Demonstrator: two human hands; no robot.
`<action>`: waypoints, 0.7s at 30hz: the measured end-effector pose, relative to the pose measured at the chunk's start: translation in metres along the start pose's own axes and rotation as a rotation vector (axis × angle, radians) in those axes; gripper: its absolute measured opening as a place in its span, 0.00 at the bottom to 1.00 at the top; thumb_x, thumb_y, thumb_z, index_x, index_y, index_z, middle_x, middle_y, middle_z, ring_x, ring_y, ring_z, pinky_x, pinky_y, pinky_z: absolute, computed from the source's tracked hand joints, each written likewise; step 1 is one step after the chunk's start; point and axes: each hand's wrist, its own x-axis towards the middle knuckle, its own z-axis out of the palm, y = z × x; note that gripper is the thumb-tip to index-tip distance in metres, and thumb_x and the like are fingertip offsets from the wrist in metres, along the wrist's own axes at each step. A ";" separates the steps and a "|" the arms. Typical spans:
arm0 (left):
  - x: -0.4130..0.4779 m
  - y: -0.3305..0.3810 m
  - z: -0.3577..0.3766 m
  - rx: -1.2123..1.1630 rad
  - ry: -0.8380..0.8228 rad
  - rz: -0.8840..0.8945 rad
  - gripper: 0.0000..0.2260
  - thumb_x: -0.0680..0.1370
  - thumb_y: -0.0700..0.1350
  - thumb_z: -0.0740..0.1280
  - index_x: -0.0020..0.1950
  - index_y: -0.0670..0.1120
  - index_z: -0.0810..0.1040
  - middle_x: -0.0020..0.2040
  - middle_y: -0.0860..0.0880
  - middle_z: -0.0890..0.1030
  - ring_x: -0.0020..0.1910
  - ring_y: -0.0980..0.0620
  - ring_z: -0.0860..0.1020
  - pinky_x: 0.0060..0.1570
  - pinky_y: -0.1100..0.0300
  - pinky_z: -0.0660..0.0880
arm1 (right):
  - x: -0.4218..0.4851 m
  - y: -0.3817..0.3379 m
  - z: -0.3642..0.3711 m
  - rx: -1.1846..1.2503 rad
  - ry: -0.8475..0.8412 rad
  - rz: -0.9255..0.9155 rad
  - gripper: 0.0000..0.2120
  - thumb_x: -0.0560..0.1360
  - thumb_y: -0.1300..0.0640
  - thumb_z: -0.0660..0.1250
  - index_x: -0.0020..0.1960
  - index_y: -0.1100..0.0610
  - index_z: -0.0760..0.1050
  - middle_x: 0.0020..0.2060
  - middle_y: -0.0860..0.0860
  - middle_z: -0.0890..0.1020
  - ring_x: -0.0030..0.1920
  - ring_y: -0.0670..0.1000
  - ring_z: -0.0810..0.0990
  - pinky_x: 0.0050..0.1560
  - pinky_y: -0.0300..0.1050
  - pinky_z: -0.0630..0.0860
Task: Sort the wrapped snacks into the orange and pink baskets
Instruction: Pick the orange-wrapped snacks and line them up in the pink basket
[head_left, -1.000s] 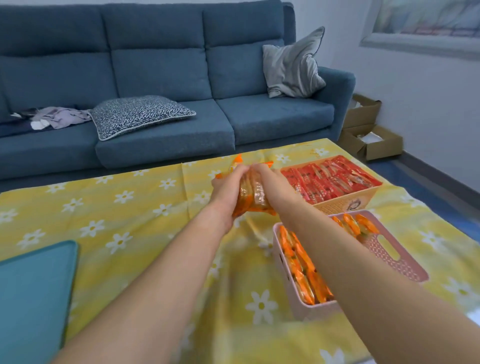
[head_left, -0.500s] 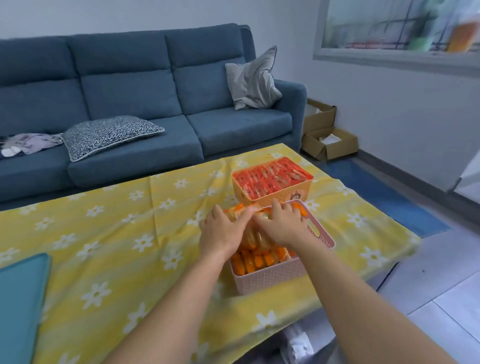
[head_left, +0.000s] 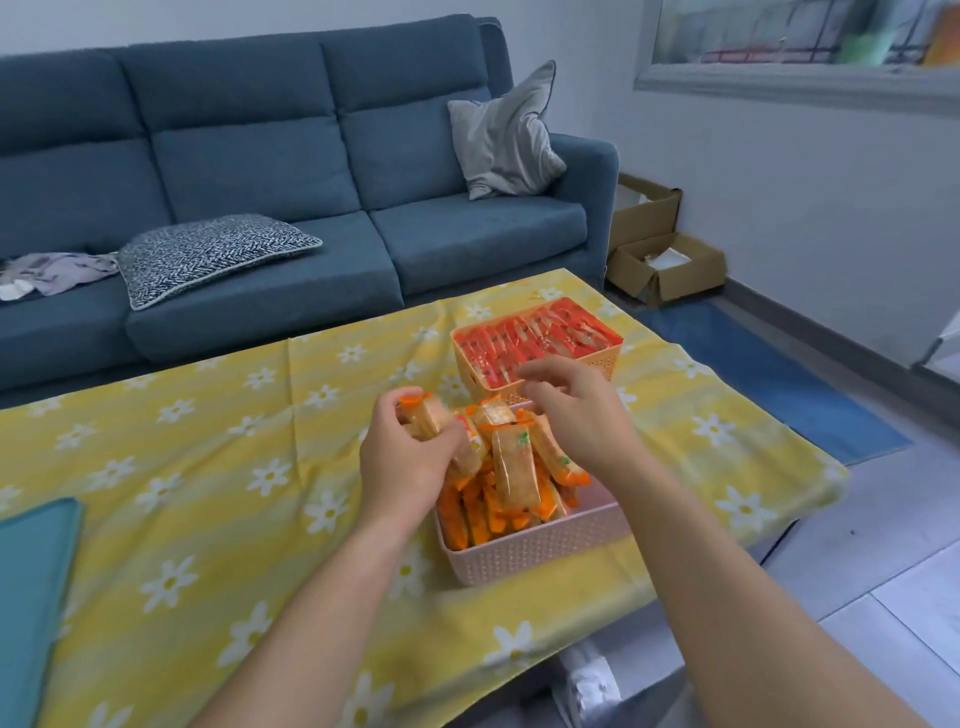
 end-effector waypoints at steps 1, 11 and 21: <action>-0.002 0.008 0.001 -0.032 -0.026 0.025 0.24 0.71 0.49 0.79 0.62 0.56 0.72 0.53 0.54 0.81 0.48 0.54 0.81 0.48 0.51 0.81 | -0.002 -0.004 -0.001 0.076 -0.067 -0.015 0.14 0.81 0.54 0.61 0.65 0.47 0.78 0.55 0.42 0.82 0.52 0.44 0.80 0.48 0.40 0.74; -0.019 0.047 0.042 -0.089 -0.322 0.187 0.31 0.69 0.48 0.80 0.69 0.55 0.71 0.59 0.55 0.82 0.52 0.58 0.82 0.49 0.55 0.82 | -0.006 0.003 -0.024 0.073 0.087 -0.004 0.26 0.74 0.46 0.74 0.69 0.48 0.71 0.48 0.46 0.78 0.44 0.46 0.82 0.34 0.36 0.78; -0.003 0.047 0.062 0.905 -0.794 0.507 0.29 0.72 0.47 0.68 0.71 0.64 0.67 0.77 0.60 0.64 0.74 0.49 0.58 0.73 0.44 0.55 | -0.008 0.038 -0.065 -0.285 0.189 0.238 0.25 0.68 0.40 0.78 0.54 0.52 0.72 0.40 0.45 0.78 0.40 0.46 0.77 0.36 0.45 0.73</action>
